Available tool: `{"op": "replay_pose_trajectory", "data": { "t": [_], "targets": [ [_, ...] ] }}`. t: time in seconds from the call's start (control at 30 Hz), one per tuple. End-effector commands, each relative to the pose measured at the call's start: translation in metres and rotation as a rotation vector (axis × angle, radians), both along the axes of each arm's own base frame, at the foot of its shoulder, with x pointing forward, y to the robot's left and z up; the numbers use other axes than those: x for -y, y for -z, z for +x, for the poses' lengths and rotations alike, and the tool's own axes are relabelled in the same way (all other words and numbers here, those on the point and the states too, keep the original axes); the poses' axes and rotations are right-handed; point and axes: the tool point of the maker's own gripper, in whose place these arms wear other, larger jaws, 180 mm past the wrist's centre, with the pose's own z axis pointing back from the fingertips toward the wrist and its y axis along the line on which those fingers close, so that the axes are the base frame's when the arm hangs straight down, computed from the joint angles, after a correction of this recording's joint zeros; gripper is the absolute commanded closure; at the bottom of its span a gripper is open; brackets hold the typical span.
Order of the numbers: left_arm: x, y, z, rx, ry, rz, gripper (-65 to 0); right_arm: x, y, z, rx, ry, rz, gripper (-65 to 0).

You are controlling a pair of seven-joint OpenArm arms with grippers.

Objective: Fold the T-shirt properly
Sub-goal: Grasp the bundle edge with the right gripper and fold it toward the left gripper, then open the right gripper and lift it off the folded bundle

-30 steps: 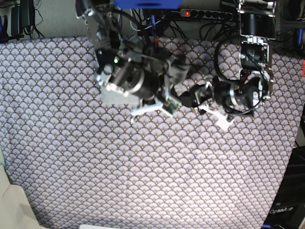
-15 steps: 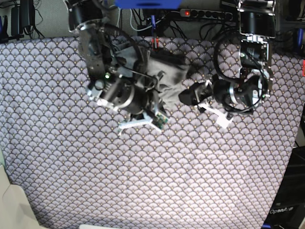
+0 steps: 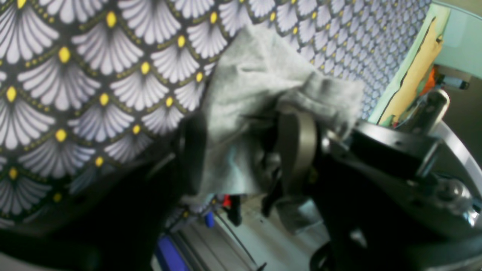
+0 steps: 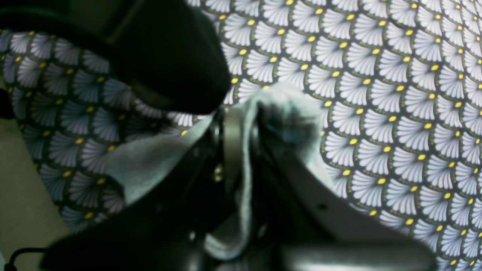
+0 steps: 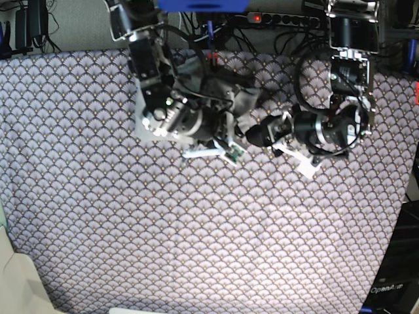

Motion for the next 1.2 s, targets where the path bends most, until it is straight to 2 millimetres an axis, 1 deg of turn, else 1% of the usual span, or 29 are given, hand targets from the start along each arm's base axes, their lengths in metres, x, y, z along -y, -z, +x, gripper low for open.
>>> {"op": "replay_pose_trajectory", "data": {
  "t": [0.0, 0.07, 0.23, 0.3, 0.37, 0.43, 0.47, 0.5, 0.63, 0.67, 0.73, 0.8, 0.83, 0.9, 1.07, 1.17],
  "targets": [
    [0.002, -0.011, 0.005, 0.032, 0.007, -0.019, -31.0, -0.013, -0.026, 0.015, 0.062, 0.0, 0.076, 0.0],
    [0.002, -0.011, 0.005, 0.032, 0.008, -0.019, -31.0, -0.013, -0.028, 0.017, 0.069, -0.002, 0.074, -3.3],
    [0.001, -0.011, 0.004, 0.029, 0.009, -0.02, -31.1, -0.01, -0.027, 0.018, 0.067, 0.003, 0.069, -20.1],
    [0.0, -0.011, 0.005, 0.033, 0.01, -0.016, -31.1, -0.011, -0.025, 0.015, 0.061, 0.0, 0.067, -24.0],
    [-0.001, -0.013, 0.006, 0.037, 0.012, -0.015, -31.1, -0.011, -0.02, 0.008, 0.046, 0.0, 0.069, -25.9],
    [-0.001, -0.014, 0.008, 0.041, 0.009, -0.017, -31.1, -0.011, -0.019, 0.005, 0.04, 0.0, 0.069, -26.5],
    [-0.005, -0.015, 0.009, 0.043, -0.001, -0.018, -31.1, -0.011, -0.018, 0.005, 0.038, 0.0, 0.069, -26.6],
    [-0.01, -0.019, 0.013, 0.055, -0.019, -0.018, -31.1, -0.01, -0.018, 0.005, 0.038, 0.0, 0.068, -26.6],
    [-0.037, -0.035, 0.025, 0.113, -0.114, -0.017, -31.1, 0.005, -0.011, 0.005, 0.042, 0.003, 0.027, -26.2],
    [-0.045, -0.038, 0.027, 0.124, -0.139, -0.014, -31.1, 0.011, -0.014, 0.008, 0.06, 0.009, 0.022, -26.2],
    [-0.06, -0.041, 0.03, 0.133, -0.161, 0.007, -31.1, 0.02, -0.02, 0.003, 0.086, 0.012, 0.012, -26.2],
    [-0.065, -0.042, 0.031, 0.137, -0.16, 0.021, -31.1, 0.028, -0.032, -0.002, 0.131, 0.014, 0.007, -26.5],
    [-0.064, -0.042, 0.032, 0.137, -0.159, 0.021, -31.1, 0.033, -0.036, -0.005, 0.146, 0.013, 0.003, -26.5],
    [-0.073, -0.042, 0.032, 0.14, -0.166, 0.041, -31.1, 0.039, -0.039, -0.013, 0.161, 0.01, -0.004, -26.5],
    [-0.08, -0.041, 0.033, 0.138, -0.169, 0.064, -31.1, 0.048, -0.036, -0.033, 0.15, 0.009, -0.019, -26.3],
    [-0.08, -0.045, 0.036, 0.149, -0.166, 0.064, -31.1, 0.053, -0.027, -0.046, 0.116, 0.006, -0.032, -26.2]
  ]
}}
